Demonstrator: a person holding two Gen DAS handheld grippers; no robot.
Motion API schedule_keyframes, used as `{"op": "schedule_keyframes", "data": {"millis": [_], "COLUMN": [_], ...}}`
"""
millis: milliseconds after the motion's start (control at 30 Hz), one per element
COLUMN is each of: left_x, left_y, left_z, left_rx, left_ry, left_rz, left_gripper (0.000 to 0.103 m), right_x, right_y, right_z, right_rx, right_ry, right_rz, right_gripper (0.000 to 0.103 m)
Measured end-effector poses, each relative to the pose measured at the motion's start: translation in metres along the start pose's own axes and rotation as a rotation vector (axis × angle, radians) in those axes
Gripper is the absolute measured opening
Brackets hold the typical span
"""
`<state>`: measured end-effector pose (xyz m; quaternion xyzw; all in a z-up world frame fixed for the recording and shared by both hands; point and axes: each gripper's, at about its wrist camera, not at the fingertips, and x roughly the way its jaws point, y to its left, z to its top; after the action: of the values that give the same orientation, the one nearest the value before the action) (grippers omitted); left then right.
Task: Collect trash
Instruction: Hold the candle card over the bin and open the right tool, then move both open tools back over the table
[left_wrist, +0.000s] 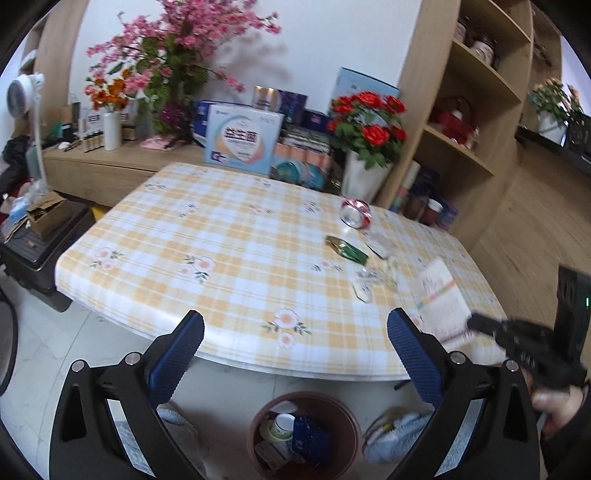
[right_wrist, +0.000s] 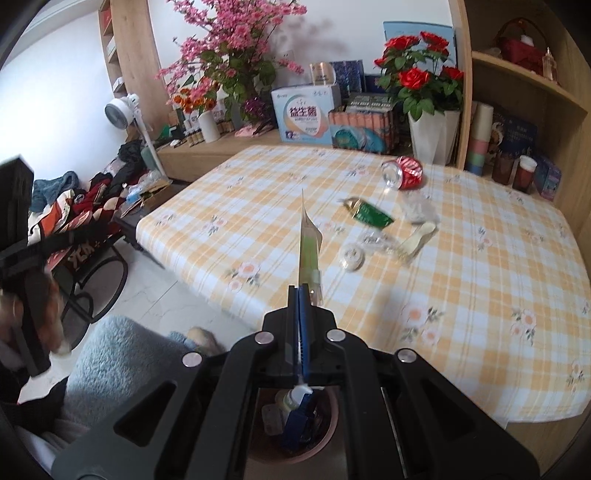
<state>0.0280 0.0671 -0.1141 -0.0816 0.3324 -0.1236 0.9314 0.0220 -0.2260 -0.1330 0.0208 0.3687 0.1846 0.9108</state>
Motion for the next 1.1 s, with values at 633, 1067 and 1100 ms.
{"op": "schedule_keyframes", "data": {"millis": [633,1067,1100], "left_x": [-0.015,-0.006,-0.005], "left_y": [0.024,0.020,0.020], "left_z": [0.001,-0.002,-0.002], "left_rx": [-0.054,-0.026,-0.025], "left_ry": [-0.040,-0.018,-0.017], "left_rz": [0.062,0.058,0.057], "left_gripper": [0.097,0.097,0.097], "right_x": [0.021,0.024,0.021], "right_y": [0.029,0.016,0.012], "right_z": [-0.043,-0.041,-0.039], "right_rx": [0.006,0.042,0.043], "right_ry": [0.134,0.112,0.095], "right_rz": [0.081,-0.004,-0.037], "right_gripper": [0.005,0.065,0.082]}}
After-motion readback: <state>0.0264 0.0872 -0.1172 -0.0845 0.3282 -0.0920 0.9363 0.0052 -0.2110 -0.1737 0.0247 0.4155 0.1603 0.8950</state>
